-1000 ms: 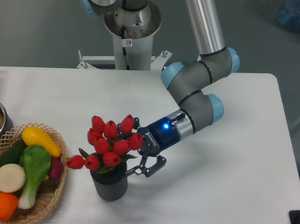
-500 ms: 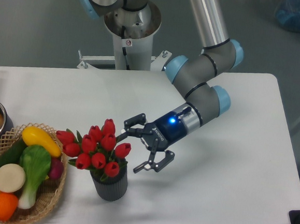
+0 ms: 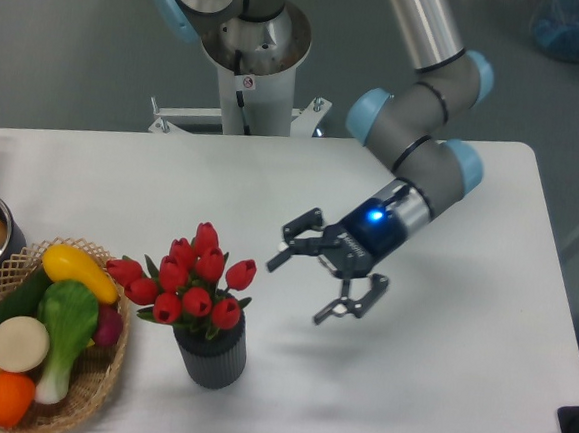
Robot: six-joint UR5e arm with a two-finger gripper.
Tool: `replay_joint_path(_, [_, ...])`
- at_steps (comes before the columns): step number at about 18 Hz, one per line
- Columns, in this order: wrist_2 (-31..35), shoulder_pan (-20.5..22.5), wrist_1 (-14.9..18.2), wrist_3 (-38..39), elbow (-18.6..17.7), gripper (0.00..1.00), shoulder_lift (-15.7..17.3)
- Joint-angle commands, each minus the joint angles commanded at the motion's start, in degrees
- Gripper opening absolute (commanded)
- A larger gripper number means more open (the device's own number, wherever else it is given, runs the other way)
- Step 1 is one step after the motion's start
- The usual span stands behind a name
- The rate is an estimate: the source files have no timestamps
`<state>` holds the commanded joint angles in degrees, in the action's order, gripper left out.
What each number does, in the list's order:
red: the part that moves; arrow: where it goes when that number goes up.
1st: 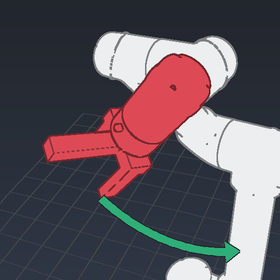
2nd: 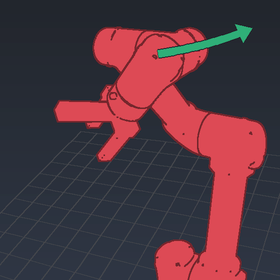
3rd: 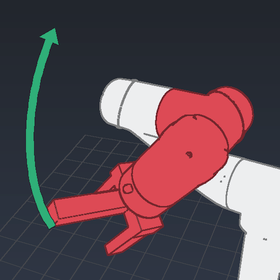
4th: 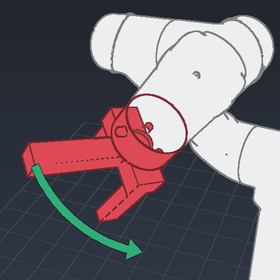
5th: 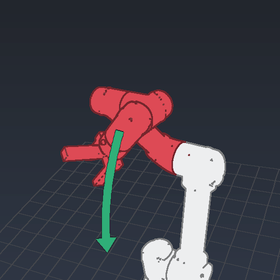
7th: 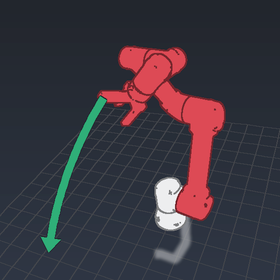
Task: Insert the flowers into the vase
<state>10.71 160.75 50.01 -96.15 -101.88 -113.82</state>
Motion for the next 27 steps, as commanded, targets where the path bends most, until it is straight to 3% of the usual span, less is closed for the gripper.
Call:
replay_joint_path(4, [10.8, 0.5, 0.0, 3.6, 6.1, 1.00, 2.6])
replay_joint_path(7, [17.1, 1.2, -0.1, 7.1, 8.5, 1.00, 5.6])
replay_joint_path(9, [23.4, 3.0, 0.3, 7.6, 8.1, 1.00, 9.5])
replay_joint_path(14, [46.6, 3.6, 1.0, 8.8, 6.6, 1.00, 16.6])
replay_joint_path(18, [58.1, 3.8, 1.3, 16.3, 4.8, 1.00, 21.2])
replay_joint_path(23, [68.7, 3.5, 5.4, 15.6, 4.1, 1.00, 23.6])
replay_joint_path(27, [73.0, 4.0, 10.4, 5.1, 4.3, 1.00, 24.4])
